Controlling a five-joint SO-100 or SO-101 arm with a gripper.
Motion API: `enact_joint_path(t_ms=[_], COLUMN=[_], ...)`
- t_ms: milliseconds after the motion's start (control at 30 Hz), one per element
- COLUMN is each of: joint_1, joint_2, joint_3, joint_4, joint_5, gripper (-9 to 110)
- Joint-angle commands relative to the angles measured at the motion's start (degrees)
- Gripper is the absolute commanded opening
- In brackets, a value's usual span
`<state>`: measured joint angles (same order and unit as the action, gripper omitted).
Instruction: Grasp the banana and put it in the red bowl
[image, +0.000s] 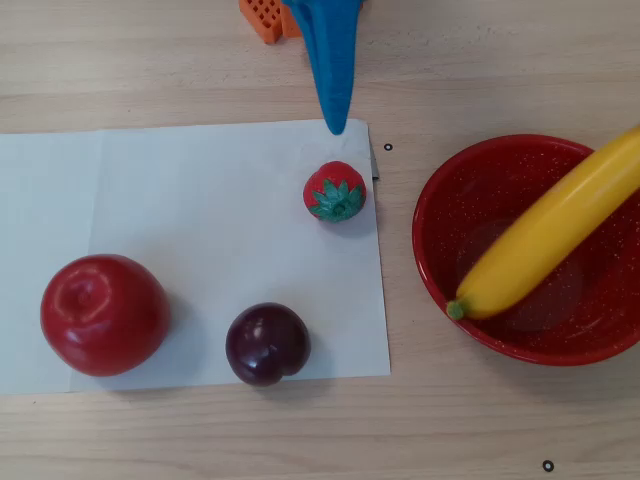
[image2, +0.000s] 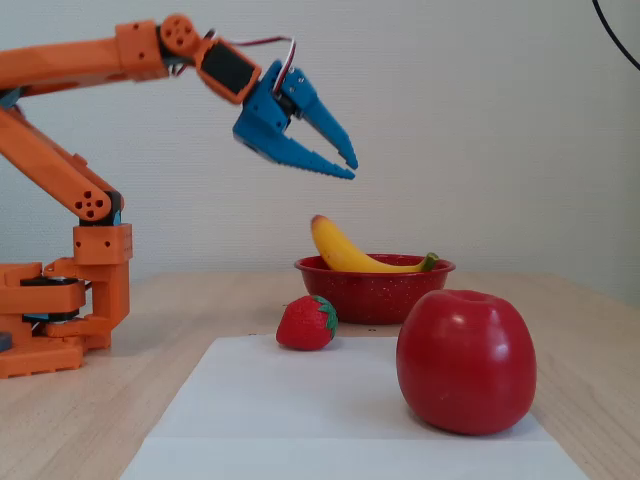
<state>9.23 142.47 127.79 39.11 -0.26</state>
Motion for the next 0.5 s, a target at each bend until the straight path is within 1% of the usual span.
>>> enact_joint_path(t_ms=[0, 133, 300, 467], joint_1=[-2.20, -2.55, -3.69, -4.04], joint_2=[7.91, 15.73, 24.61, 33.13], joint_3=[3.60, 16.35, 29.71, 40.34], joint_4=[-8.53, -17.49, -28.30, -29.71], joint_5=[-0.26, -0.79, -4.13, -5.27], gripper=[0, 0, 0, 0])
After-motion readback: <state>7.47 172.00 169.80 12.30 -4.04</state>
